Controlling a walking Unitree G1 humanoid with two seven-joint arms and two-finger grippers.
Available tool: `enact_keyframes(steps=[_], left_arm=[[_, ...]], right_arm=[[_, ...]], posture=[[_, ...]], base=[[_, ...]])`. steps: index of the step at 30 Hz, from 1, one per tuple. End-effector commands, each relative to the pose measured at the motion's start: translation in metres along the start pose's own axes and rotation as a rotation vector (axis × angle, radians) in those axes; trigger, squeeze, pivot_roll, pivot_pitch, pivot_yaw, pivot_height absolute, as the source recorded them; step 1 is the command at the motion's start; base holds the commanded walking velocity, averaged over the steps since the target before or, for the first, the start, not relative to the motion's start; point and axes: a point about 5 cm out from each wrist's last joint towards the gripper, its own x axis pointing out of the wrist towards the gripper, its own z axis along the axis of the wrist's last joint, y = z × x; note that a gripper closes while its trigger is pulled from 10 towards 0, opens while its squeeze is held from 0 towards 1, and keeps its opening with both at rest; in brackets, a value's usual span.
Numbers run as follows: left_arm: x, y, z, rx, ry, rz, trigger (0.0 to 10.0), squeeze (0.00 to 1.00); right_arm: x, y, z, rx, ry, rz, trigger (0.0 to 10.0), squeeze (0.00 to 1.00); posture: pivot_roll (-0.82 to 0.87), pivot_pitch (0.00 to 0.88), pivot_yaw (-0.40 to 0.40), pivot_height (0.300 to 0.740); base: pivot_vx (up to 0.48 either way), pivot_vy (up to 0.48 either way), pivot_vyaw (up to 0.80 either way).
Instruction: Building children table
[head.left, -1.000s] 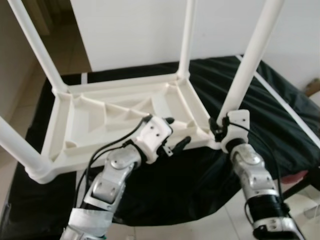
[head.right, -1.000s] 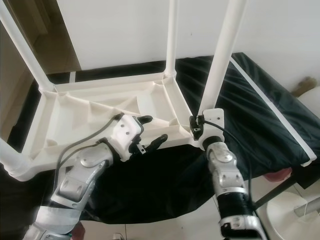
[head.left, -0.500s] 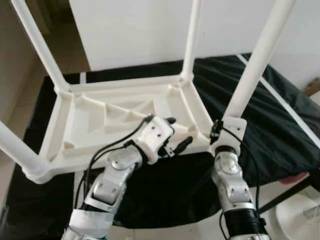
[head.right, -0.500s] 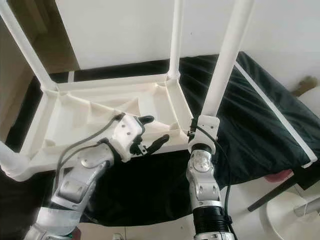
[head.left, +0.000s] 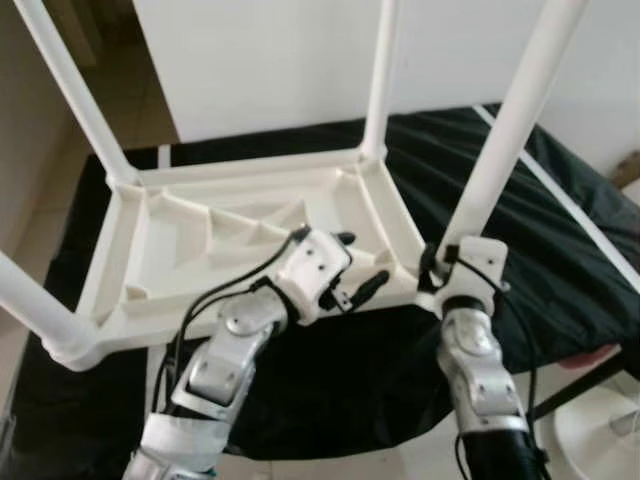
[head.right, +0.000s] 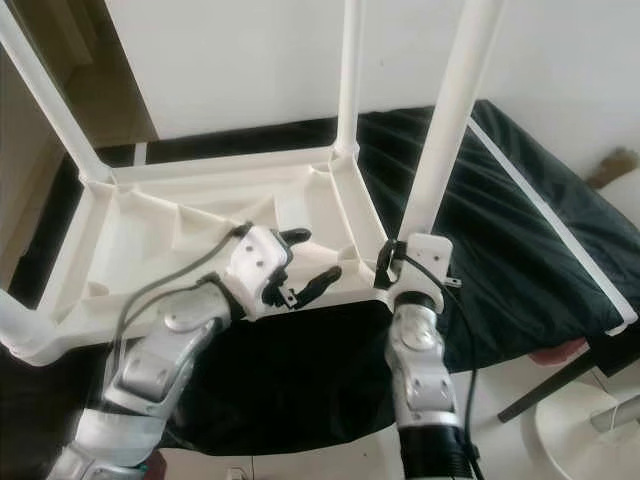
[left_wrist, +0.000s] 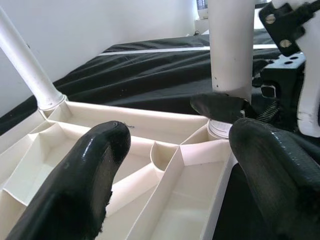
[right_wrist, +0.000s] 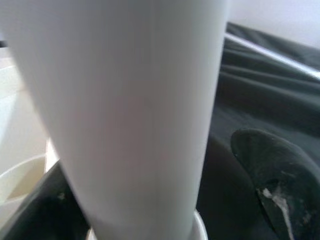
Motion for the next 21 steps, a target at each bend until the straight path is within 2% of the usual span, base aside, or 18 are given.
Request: enact_keyframes(steps=[1, 2, 3, 4, 6, 7, 9, 10, 11, 12, 13, 15, 16, 18, 21], left_arm=[[0.001, -0.001, -0.003, -0.012, 0.012, 0.001, 10.0, 0.0], [0.001, -0.002, -0.003, -0.012, 0.012, -0.002, 10.0, 0.0], [0.001, -0.003, -0.003, -0.014, 0.012, -0.007, 10.0, 0.0], [0.001, -0.003, -0.003, -0.014, 0.012, -0.007, 10.0, 0.0], [0.002, -0.006, -0.004, -0.014, 0.013, -0.026, 10.0, 0.0], [0.002, -0.006, -0.004, -0.014, 0.013, -0.026, 10.0, 0.0], [0.002, -0.006, -0.004, -0.013, 0.016, -0.04, 10.0, 0.0], [0.002, -0.006, -0.004, -0.013, 0.016, -0.04, 10.0, 0.0], [0.003, -0.006, -0.005, -0.013, 0.017, -0.043, 10.0, 0.0], [0.003, -0.006, -0.005, -0.013, 0.017, -0.043, 10.0, 0.0], [0.003, -0.007, -0.004, -0.01, 0.017, -0.049, 10.0, 0.0], [0.004, -0.007, -0.004, -0.011, 0.015, -0.048, 10.0, 0.0], [0.004, -0.007, -0.004, -0.011, 0.015, -0.048, 10.0, 0.0], [0.005, -0.007, -0.004, -0.013, 0.014, -0.048, 10.0, 0.0], [0.005, -0.007, -0.005, -0.013, 0.014, -0.049, 10.0, 0.0]], right_arm=[[-0.001, -0.006, 0.0, 0.024, -0.002, 0.004, 10.0, 1.0], [0.001, -0.009, 0.001, 0.026, -0.005, 0.04, 10.0, 0.42], [0.002, -0.013, 0.003, 0.04, -0.012, 0.085, 10.0, 0.0], [0.002, -0.013, 0.003, 0.04, -0.012, 0.085, 10.0, 0.0], [0.008, -0.016, 0.006, 0.05, -0.011, 0.252, 10.0, 0.0], [0.008, -0.016, 0.006, 0.05, -0.011, 0.252, 10.0, 0.0], [0.015, -0.021, 0.01, 0.012, -0.017, 0.396, 10.0, 0.0], [0.015, -0.021, 0.01, 0.012, -0.017, 0.396, 10.0, 0.0], [0.018, -0.023, 0.01, -0.021, -0.012, 0.489, 10.0, 0.0], [0.018, -0.023, 0.01, -0.021, -0.012, 0.489, 10.0, 0.0], [0.02, -0.025, 0.011, -0.043, -0.007, 0.55, 10.0, 0.0], [0.02, -0.024, 0.008, -0.133, 0.034, 0.707, 10.0, 0.0], [0.02, -0.024, 0.008, -0.133, 0.034, 0.707, 10.0, 0.0], [0.022, -0.023, 0.005, -0.174, 0.073, 0.786, 10.0, 0.0], [0.024, -0.023, 0.005, -0.19, 0.08, 0.809, 10.0, 0.0]], posture=[[0.03, 0.034, 0.033, 0.74], [0.02, 0.032, 0.036, 0.74], [0.02, 0.028, 0.039, 0.74], [0.02, 0.028, 0.039, 0.74], [0.01, 0.022, 0.052, 0.74], [0.01, 0.022, 0.052, 0.74], [0.01, 0.021, 0.057, 0.74], [0.01, 0.021, 0.057, 0.74], [0.01, 0.016, 0.056, 0.74], [0.01, 0.016, 0.056, 0.74], [0.01, 0.016, 0.056, 0.74], [0.01, 0.012, 0.044, 0.74], [0.01, 0.012, 0.044, 0.74], [0.01, 0.005, 0.042, 0.74], [0.01, 0.003, 0.041, 0.74]], base=[[0.0, 0.0, 0.0], [0.0, 0.0, 0.0], [0.0, 0.0, 0.0], [0.0, 0.0, 0.0], [0.0, 0.0, 0.0], [0.0, 0.0, 0.0], [0.0, 0.0, 0.0], [0.0, 0.0, 0.0], [0.0, 0.0, 0.0], [0.0, 0.0, 0.0], [0.0, 0.0, 0.0], [0.0, 0.0, 0.0], [0.0, 0.0, 0.0], [0.0, 0.0, 0.0], [0.0, 0.0, 0.0]])
